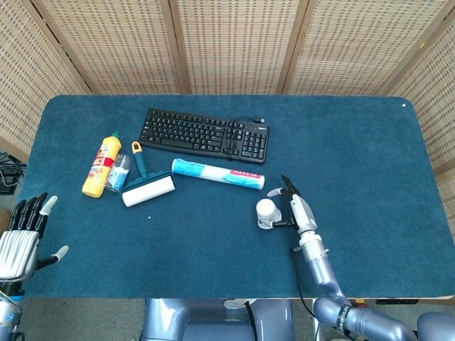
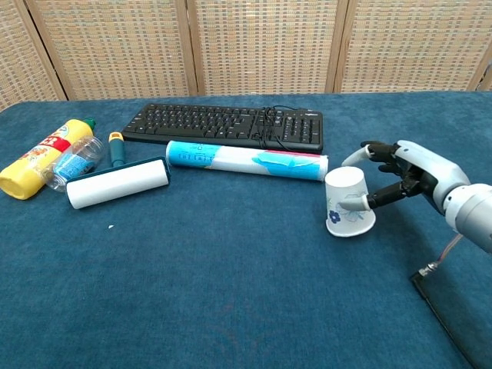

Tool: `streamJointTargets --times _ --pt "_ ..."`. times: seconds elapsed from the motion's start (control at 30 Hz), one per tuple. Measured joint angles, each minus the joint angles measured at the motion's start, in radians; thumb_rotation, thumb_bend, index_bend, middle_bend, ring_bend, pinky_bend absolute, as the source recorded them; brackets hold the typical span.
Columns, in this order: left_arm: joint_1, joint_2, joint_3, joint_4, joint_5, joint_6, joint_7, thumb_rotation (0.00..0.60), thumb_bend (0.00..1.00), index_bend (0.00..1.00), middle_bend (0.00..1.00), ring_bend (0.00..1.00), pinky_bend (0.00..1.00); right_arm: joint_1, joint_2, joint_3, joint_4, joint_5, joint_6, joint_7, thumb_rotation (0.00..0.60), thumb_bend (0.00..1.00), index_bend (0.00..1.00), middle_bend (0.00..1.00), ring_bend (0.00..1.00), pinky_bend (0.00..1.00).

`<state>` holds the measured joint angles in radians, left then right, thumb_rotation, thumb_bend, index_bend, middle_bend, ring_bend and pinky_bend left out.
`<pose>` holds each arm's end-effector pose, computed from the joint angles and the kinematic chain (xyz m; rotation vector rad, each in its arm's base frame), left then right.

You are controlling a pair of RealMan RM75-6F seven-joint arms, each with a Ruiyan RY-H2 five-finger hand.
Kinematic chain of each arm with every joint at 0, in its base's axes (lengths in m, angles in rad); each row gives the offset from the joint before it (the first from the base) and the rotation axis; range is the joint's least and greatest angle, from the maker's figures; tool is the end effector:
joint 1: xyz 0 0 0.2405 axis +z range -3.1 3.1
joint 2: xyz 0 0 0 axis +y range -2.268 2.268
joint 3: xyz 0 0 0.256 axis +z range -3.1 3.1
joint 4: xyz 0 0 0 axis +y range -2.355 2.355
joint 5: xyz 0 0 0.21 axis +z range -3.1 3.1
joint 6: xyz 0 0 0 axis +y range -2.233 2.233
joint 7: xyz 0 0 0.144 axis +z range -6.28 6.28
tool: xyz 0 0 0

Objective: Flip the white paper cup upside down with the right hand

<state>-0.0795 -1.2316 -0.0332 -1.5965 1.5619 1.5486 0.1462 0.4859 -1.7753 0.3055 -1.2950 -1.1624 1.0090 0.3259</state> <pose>-0.2938 0.1748 0.1279 -1.4207 -0.8098 -0.9262 -0.2039 -0.3177 -0.0492 1.1805 -1.7065 1.3355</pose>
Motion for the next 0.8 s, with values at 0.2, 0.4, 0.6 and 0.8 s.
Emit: streamJointTargets --times 0.2,0.4,0.6,0.8 --pt "0.004 0.005 -0.001 -0.004 0.002 0.010 -0.007 0.600 0.17 0.00 0.00 0.00 0.00 -0.040 0.058 -0.027 -0.069 -0.017 0.047 -0.031 0.600 0.24 0.26 0.00 0.00 0.00" --pt "0.005 0.008 -0.002 -0.003 0.002 0.012 -0.012 0.600 0.17 0.00 0.00 0.00 0.00 -0.097 0.142 -0.080 -0.129 -0.089 0.139 -0.066 0.600 0.23 0.22 0.00 0.00 0.00" --pt "0.007 0.008 -0.006 -0.003 -0.003 0.016 -0.011 0.600 0.17 0.00 0.00 0.00 0.00 -0.160 0.260 -0.138 -0.180 -0.195 0.250 -0.111 0.600 0.23 0.19 0.00 0.00 0.00" --pt "0.007 0.004 -0.008 -0.001 -0.006 0.017 0.003 0.600 0.17 0.00 0.00 0.00 0.00 -0.223 0.379 -0.193 -0.190 -0.293 0.378 -0.234 0.600 0.23 0.15 0.00 0.00 0.00"
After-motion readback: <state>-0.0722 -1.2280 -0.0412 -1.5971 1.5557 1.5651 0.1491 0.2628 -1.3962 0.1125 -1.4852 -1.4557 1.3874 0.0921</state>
